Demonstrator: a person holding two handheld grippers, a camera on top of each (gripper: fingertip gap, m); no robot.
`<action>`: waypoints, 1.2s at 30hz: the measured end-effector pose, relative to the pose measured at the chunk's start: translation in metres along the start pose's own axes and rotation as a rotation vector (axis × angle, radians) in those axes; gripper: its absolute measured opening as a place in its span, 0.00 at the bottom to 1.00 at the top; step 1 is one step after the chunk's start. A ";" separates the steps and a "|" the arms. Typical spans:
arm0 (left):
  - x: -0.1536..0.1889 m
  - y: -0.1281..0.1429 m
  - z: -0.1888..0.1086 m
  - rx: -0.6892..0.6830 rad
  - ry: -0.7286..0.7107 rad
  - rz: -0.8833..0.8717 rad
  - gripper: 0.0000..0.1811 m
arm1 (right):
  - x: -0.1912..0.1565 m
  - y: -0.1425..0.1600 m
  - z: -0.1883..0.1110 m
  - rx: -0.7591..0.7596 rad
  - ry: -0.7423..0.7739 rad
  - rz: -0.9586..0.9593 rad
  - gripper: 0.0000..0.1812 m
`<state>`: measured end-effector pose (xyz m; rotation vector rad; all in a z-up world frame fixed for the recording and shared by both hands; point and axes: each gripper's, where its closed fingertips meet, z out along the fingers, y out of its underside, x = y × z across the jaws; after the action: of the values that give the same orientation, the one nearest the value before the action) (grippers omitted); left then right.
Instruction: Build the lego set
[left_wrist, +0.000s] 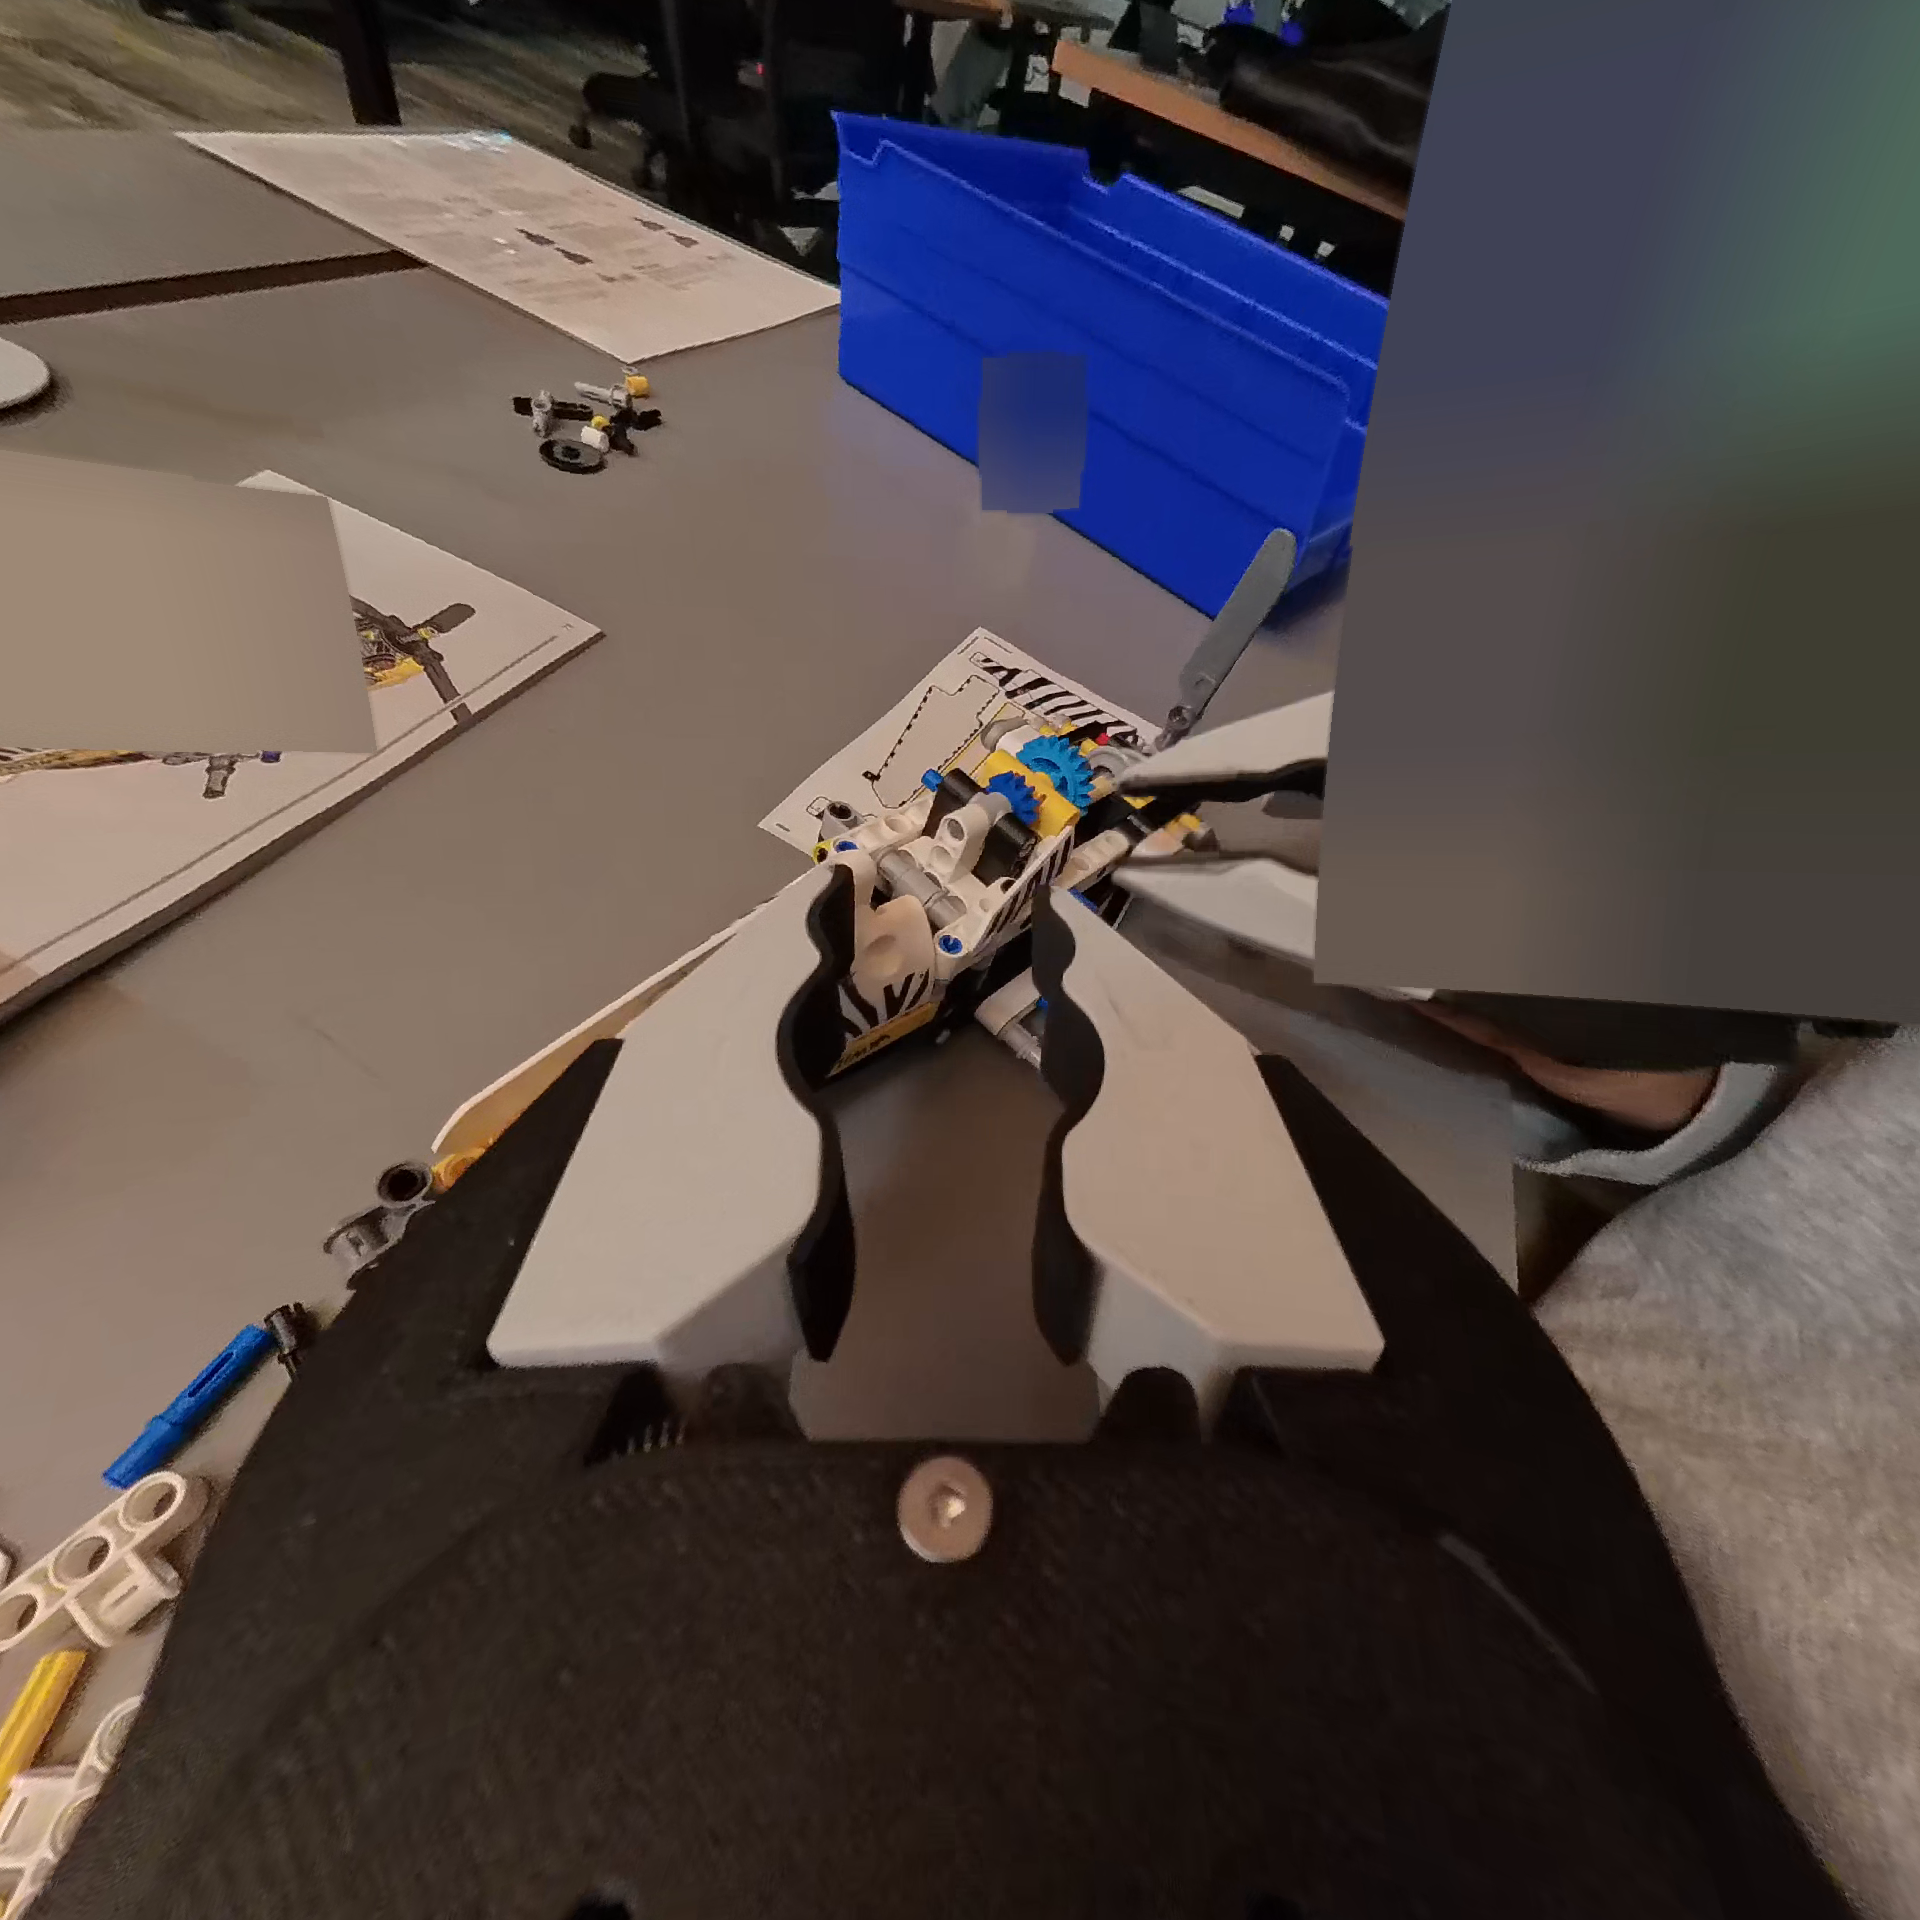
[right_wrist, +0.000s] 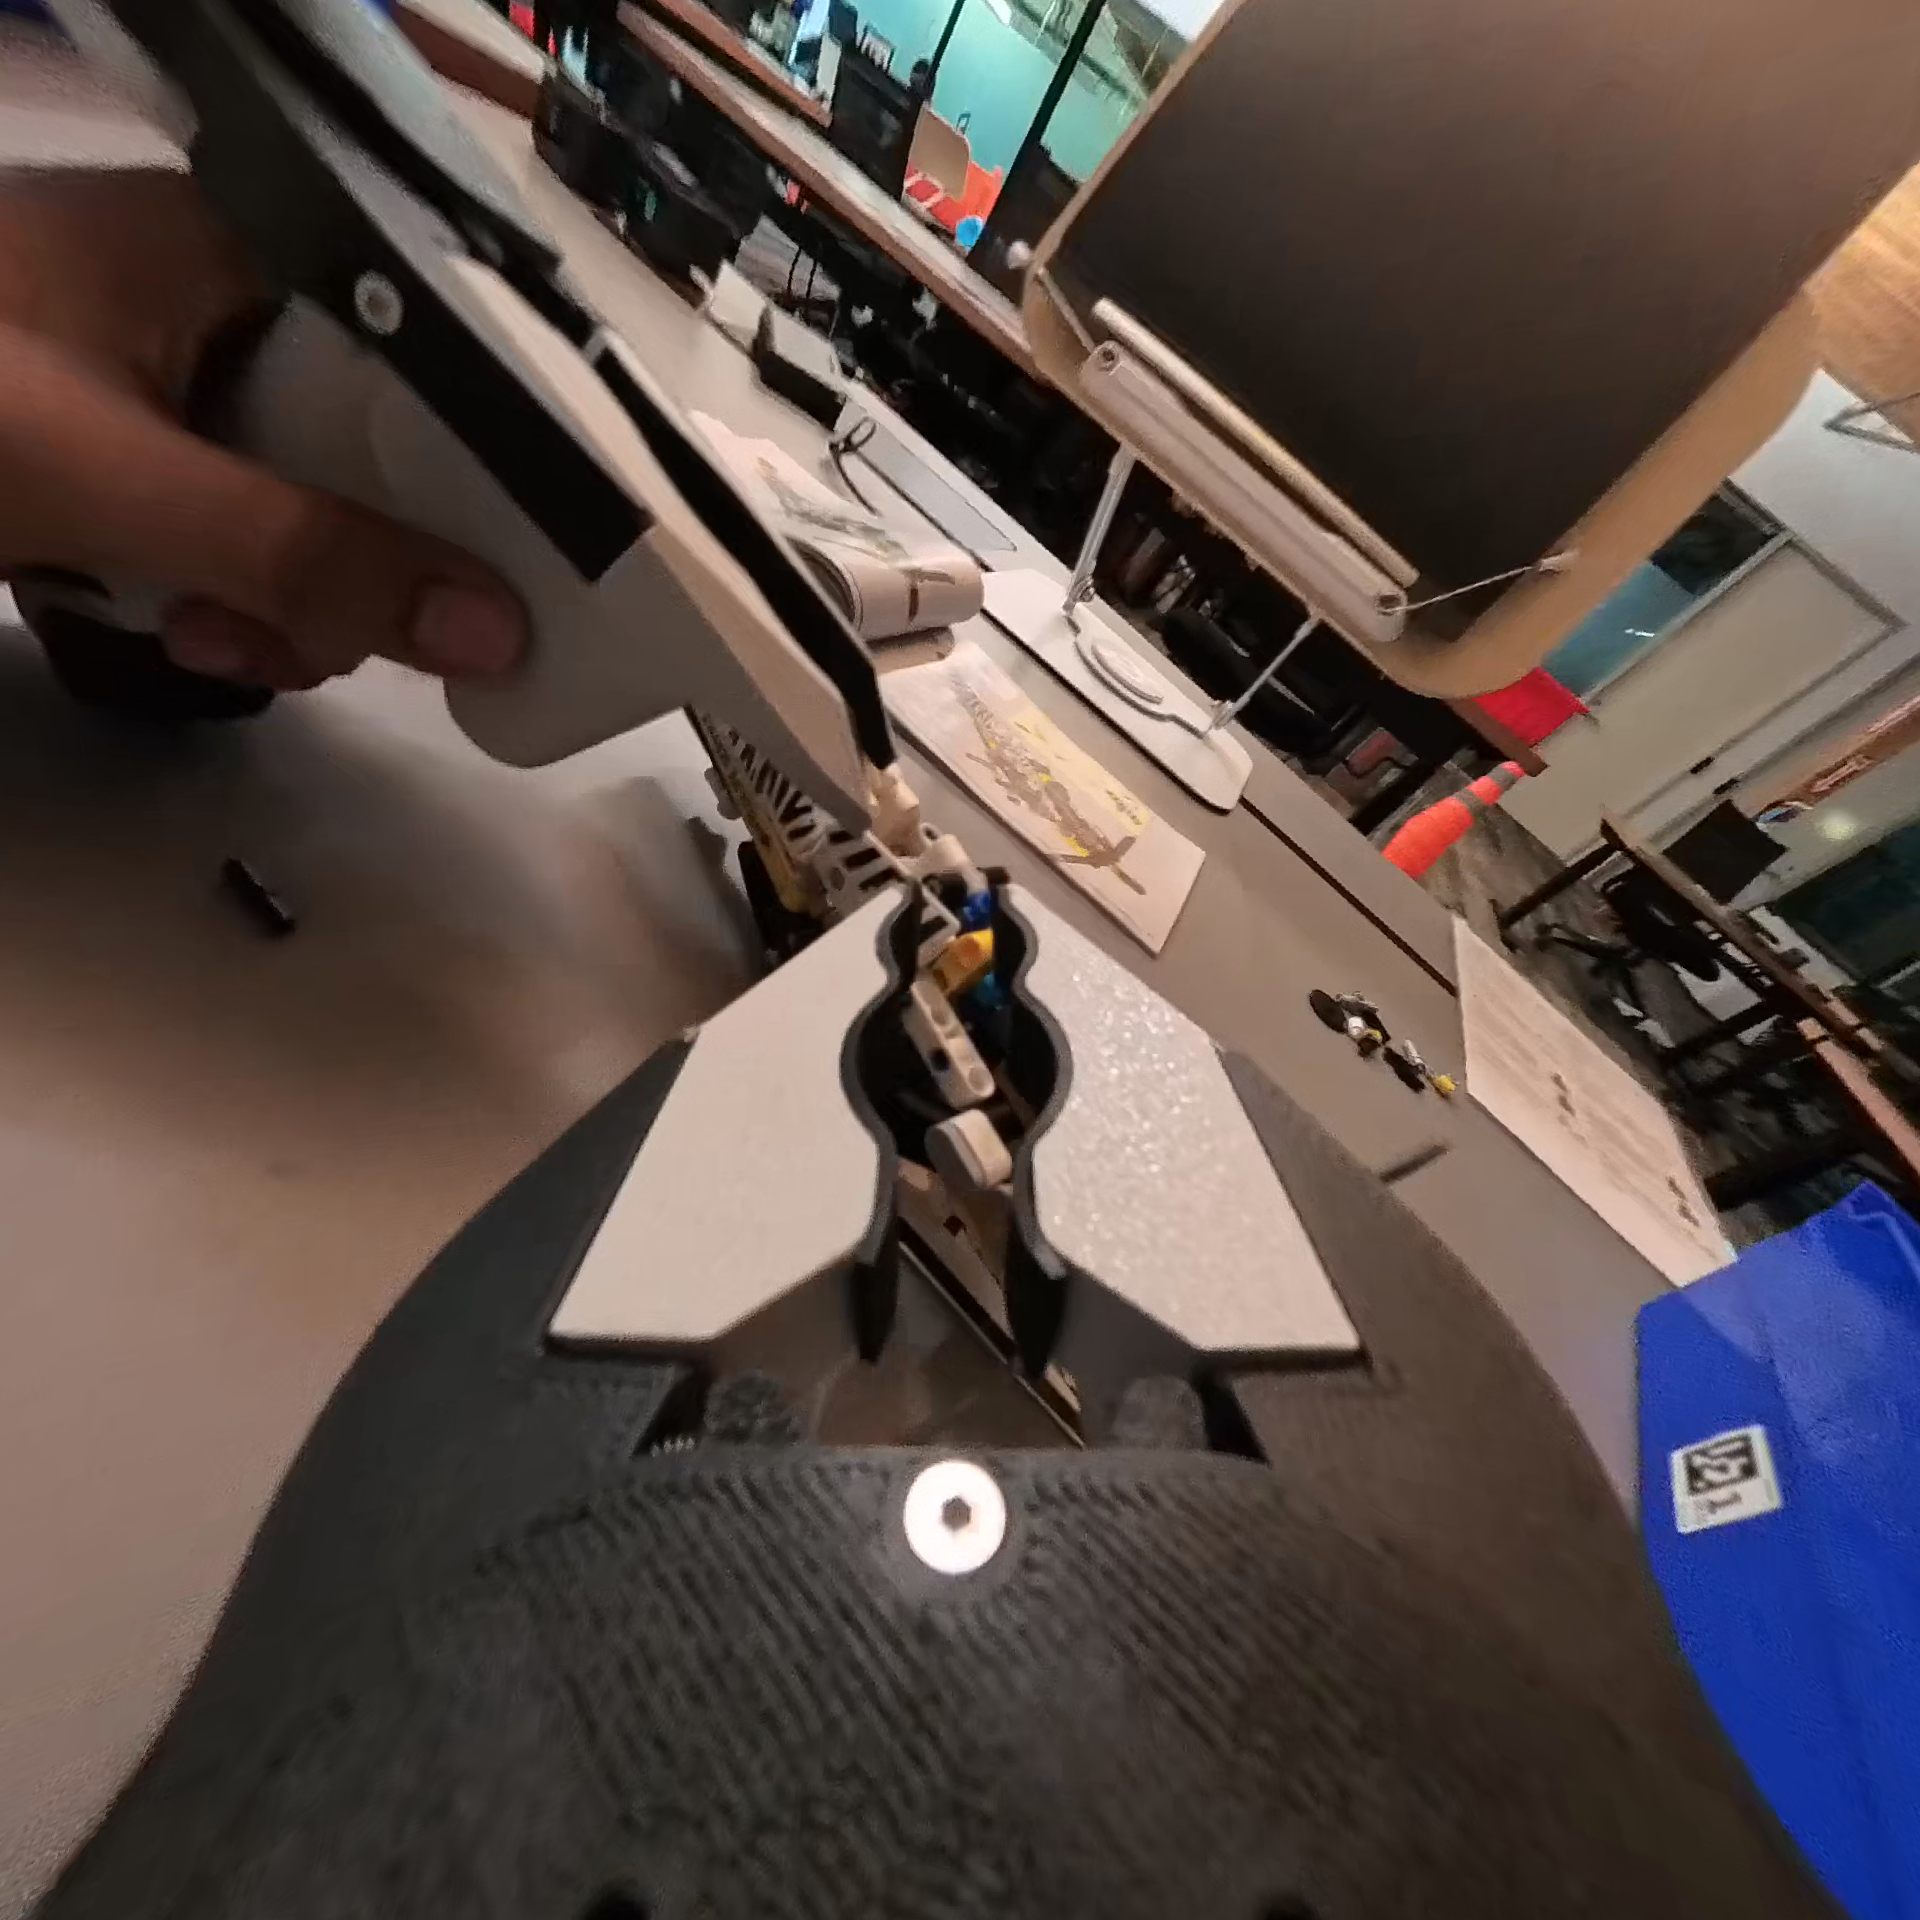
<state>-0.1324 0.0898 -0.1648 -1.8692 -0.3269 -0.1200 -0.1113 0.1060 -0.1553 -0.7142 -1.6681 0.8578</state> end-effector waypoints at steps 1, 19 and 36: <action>0.000 0.000 0.000 -0.001 -0.003 0.003 0.17 | -0.004 0.003 0.002 -0.024 -0.005 -0.030 0.06; 0.004 0.008 0.000 -0.065 0.026 0.088 0.16 | -0.007 0.010 0.006 -0.069 0.013 -0.110 0.07; 0.002 0.011 0.003 -0.100 0.004 0.141 0.06 | -0.006 0.008 0.005 -0.055 -0.004 -0.074 0.06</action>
<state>-0.1274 0.0900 -0.1752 -1.9841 -0.1882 -0.0450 -0.1140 0.1050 -0.1659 -0.6849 -1.7164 0.7641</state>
